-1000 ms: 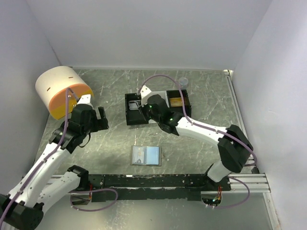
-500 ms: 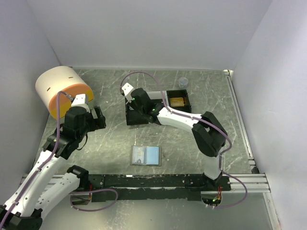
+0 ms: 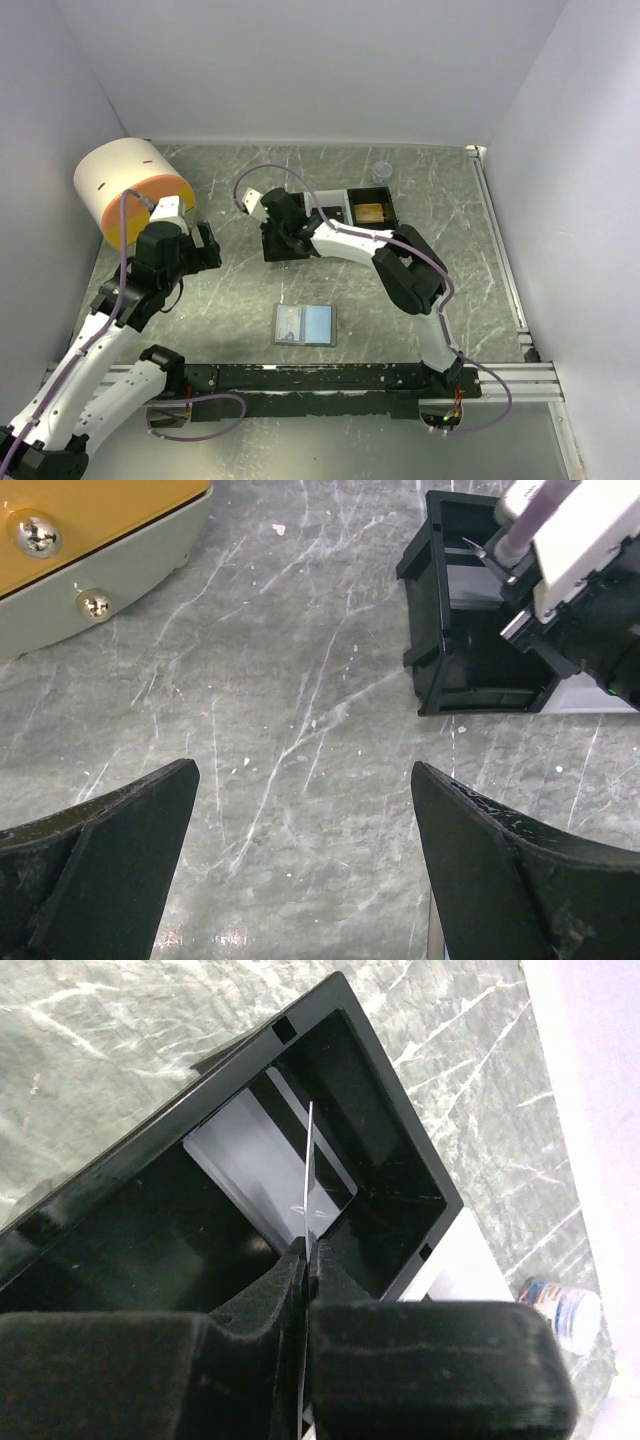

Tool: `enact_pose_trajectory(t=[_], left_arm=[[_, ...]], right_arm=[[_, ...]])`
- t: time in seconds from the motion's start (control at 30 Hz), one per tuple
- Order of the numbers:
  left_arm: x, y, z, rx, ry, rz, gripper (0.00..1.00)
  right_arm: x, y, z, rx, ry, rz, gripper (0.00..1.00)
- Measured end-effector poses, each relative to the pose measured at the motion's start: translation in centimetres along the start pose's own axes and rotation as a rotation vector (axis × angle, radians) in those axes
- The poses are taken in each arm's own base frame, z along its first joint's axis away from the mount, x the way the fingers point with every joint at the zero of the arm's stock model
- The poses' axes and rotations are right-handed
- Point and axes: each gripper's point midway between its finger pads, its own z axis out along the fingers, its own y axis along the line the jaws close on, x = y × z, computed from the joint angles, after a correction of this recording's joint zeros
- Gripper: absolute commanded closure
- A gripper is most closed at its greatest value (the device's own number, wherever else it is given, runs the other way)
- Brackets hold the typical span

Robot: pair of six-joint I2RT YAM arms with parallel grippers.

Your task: Take the credit cards out of the card holder

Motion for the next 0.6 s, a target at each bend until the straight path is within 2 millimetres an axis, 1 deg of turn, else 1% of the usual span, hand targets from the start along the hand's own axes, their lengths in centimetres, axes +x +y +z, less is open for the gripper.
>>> enact_pose_trajectory(t=[0.2, 0.27, 0.5, 0.6], left_arm=[[-0.2, 0.0, -0.2, 0.004, -0.012, -0.004, 0.00], [-0.2, 0.0, -0.2, 0.005, -0.011, -0.004, 0.00], [0.1, 0.0, 0.1, -0.003, 0.004, 0.004, 0.00], [0.0, 0.0, 0.1, -0.002, 0.002, 0.004, 0.00]], right_arm=[[0.4, 0.1, 1.4, 0.017, 0.014, -0.070, 0.97], [0.4, 0.0, 1.6, 0.022, 0.014, -0.089, 0.97], [0.3, -1.2, 2.0, 0.053, -0.003, -0.123, 0.93], [0.6, -1.0, 2.4, 0.049, 0.002, -0.139, 0.91]])
